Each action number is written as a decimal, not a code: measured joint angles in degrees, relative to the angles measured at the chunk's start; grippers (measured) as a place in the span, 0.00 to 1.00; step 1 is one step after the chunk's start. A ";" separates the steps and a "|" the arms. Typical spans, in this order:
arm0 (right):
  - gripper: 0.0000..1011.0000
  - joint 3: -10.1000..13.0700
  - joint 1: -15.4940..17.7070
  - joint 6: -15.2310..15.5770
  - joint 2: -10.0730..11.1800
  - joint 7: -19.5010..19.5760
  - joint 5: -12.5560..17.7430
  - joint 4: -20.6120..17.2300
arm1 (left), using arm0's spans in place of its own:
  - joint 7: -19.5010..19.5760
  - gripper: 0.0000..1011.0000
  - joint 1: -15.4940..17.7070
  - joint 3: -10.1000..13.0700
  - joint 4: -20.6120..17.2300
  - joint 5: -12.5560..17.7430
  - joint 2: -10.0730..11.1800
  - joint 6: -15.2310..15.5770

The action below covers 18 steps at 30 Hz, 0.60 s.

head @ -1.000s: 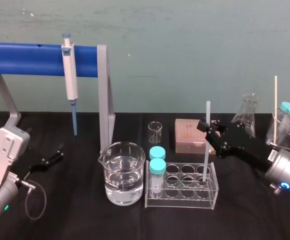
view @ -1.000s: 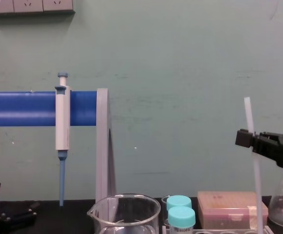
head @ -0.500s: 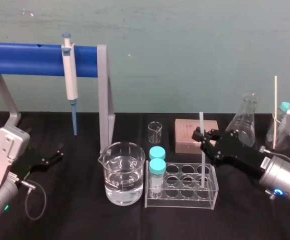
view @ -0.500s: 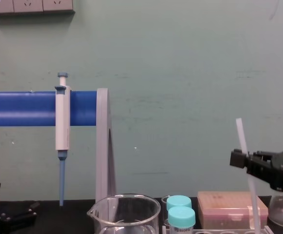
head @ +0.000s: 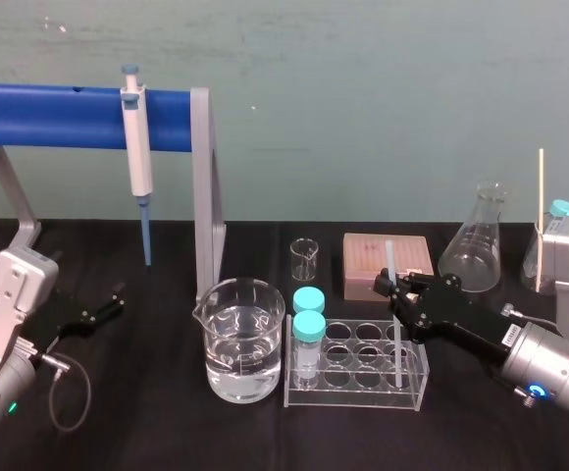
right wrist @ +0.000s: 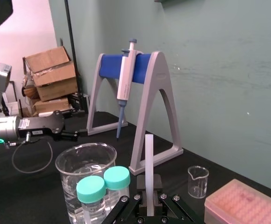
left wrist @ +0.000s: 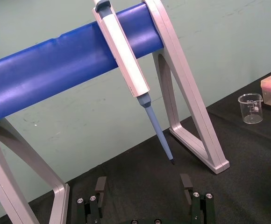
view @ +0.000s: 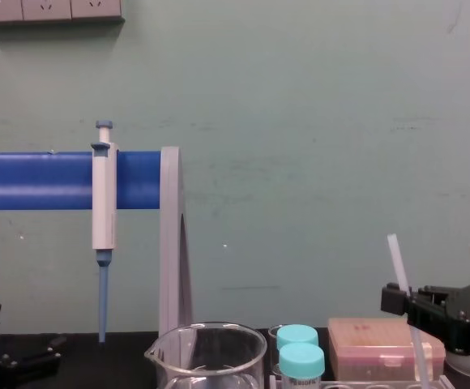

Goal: Pick up the stirring rod with one hand, then place it down.

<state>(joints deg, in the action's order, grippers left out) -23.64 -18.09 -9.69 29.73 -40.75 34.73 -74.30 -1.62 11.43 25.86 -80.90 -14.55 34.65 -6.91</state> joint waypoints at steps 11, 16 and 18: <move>0.07 0.05 -0.03 0.20 -0.76 0.37 -0.87 1.09 | 0.00 0.99 0.00 0.00 0.00 0.00 0.00 0.00; 0.07 0.13 -0.04 0.17 -0.87 0.51 -1.03 1.15 | 0.00 0.99 0.00 0.00 0.00 0.00 0.00 0.00; 0.07 0.14 -0.04 0.17 -0.86 0.50 -1.02 1.15 | 0.00 0.99 0.00 0.00 0.00 0.00 0.00 0.00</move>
<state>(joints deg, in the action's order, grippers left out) -23.50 -18.13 -9.53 28.88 -40.24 33.71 -73.15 -1.62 11.44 25.86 -80.90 -14.55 34.65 -6.91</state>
